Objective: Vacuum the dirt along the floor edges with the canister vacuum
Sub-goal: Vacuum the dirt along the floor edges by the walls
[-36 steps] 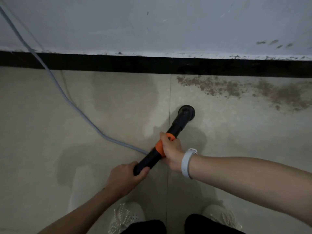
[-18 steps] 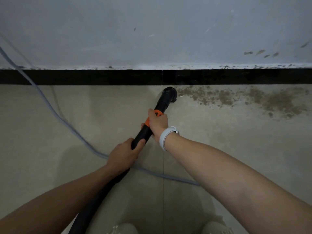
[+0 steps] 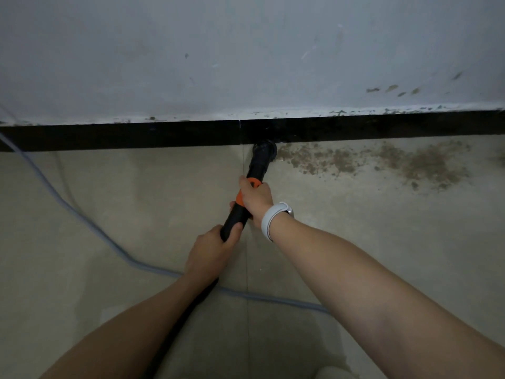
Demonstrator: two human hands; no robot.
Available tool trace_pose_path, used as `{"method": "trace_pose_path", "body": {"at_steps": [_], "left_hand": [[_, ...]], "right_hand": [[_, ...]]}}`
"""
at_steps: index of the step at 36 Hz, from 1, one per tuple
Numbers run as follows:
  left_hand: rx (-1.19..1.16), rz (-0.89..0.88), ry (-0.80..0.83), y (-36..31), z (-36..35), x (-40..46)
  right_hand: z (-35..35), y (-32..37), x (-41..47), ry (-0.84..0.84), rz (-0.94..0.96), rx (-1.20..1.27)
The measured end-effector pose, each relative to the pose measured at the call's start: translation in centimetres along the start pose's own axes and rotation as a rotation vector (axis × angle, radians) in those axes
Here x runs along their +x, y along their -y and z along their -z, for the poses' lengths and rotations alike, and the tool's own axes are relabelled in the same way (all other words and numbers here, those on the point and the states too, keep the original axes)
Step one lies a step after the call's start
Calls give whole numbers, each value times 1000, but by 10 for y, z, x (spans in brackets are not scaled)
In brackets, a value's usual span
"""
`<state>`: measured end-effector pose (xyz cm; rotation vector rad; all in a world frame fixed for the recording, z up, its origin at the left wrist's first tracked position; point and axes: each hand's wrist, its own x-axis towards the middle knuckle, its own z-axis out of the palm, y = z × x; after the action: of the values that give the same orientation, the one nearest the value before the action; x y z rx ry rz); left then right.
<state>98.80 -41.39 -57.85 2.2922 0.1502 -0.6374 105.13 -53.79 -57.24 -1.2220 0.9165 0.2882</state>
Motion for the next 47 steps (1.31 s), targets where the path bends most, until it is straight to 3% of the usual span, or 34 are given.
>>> {"method": "trace_pose_path", "body": {"at_steps": [21,37,47], "left_hand": [[189,-93,53,-26,-32,-16],[255,-149,127,9,-13,-48],[190,-71,42,11,2,-40]], "right_hand": [[46,-12,-7,-184,87,22],[39,-48,-47,-258,-22,49],[13,-27,-46,-140,-65,88]]}}
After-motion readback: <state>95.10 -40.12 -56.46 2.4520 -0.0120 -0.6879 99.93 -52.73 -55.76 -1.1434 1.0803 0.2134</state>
